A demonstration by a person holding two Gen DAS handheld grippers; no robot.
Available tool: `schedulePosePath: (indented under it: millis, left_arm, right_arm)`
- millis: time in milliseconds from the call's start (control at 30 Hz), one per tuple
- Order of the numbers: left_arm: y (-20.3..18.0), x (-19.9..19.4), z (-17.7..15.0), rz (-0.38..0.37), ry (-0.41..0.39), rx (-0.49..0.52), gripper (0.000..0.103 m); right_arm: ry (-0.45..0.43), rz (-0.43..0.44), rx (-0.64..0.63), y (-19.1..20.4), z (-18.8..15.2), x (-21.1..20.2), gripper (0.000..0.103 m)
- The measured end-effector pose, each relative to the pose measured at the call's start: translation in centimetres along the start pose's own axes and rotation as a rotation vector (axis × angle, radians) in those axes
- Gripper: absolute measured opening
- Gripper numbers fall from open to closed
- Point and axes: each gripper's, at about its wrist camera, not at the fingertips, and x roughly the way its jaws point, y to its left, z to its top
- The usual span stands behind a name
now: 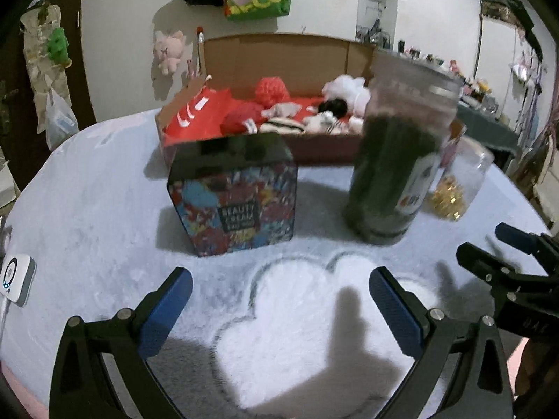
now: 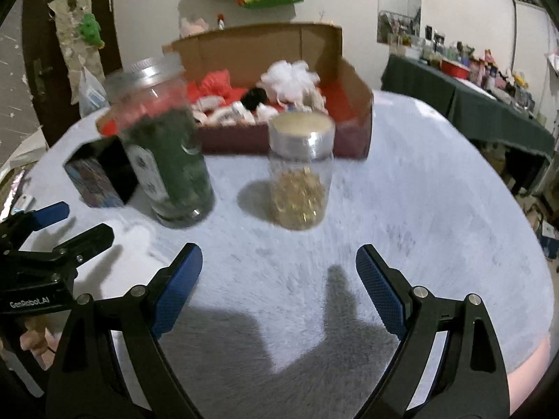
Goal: Organize soft objects
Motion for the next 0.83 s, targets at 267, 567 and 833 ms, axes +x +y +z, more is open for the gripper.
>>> schedulePosePath:
  millis: [267, 567, 833]
  left_arm:
    - [0.3, 1.3, 0.0, 0.026, 0.073, -0.026, 0.103]
    - [0.1, 1.4, -0.1, 0.042, 0.072, -0.028, 0.103]
    - [0.1, 1.5, 0.0, 0.040, 0.072, -0.028, 0.103]
  right_arm:
    - [0.030, -0.036, -0.008, 0.0, -0.8, 1.4, 0.090]
    - [0.033, -0.042, -0.003, 0.0, -0.6, 1.6, 0.092]
    - [0.033, -0.042, -0.003, 0.0, -0.5, 1.6, 0.092]
